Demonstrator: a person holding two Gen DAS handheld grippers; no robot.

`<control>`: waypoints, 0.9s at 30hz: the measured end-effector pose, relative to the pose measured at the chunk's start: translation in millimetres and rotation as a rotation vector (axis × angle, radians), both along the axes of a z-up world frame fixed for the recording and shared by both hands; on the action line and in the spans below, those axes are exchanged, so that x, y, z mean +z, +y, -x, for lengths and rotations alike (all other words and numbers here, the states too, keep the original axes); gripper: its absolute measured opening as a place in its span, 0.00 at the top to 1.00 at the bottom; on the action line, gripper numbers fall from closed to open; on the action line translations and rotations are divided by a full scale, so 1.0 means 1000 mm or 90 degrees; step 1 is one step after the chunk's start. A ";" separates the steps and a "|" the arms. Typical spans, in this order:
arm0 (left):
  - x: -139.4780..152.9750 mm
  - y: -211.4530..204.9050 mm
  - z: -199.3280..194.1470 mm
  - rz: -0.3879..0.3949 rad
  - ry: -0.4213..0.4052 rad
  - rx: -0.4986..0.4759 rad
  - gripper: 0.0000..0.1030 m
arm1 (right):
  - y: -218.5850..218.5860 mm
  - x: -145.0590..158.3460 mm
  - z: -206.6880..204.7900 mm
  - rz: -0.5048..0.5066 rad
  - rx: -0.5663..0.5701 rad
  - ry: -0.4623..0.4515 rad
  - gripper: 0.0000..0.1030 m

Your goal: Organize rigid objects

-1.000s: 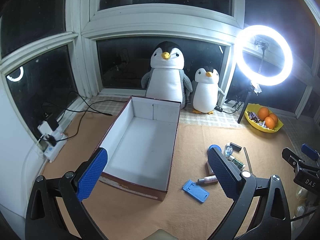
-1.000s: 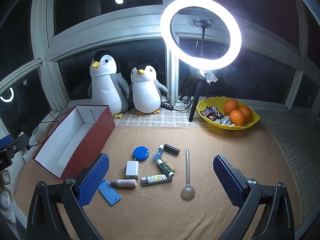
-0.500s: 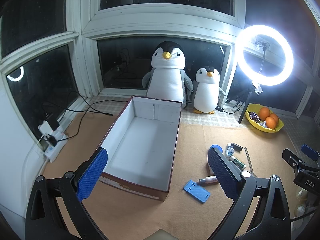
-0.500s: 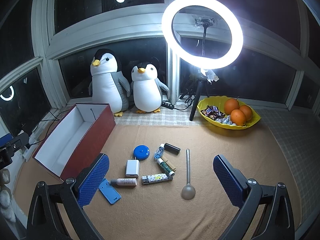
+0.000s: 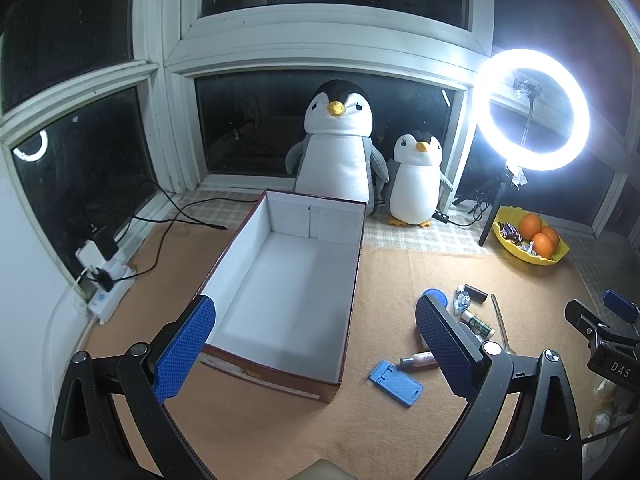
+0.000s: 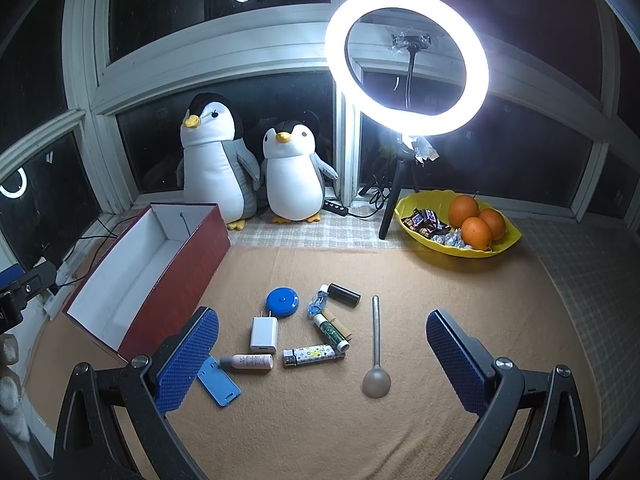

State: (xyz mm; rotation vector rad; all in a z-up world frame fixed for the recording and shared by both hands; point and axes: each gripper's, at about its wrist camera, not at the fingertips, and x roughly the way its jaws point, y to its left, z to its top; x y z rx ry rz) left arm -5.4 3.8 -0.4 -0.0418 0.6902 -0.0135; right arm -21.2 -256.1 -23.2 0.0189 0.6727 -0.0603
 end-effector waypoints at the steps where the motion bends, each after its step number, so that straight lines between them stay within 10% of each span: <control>1: 0.000 0.001 0.000 0.000 0.001 0.000 0.02 | 0.000 0.000 0.000 0.000 0.000 0.001 0.00; 27: -0.049 0.040 -0.028 -0.012 0.066 0.069 0.02 | -0.007 -0.021 -0.016 0.005 -0.004 0.019 0.00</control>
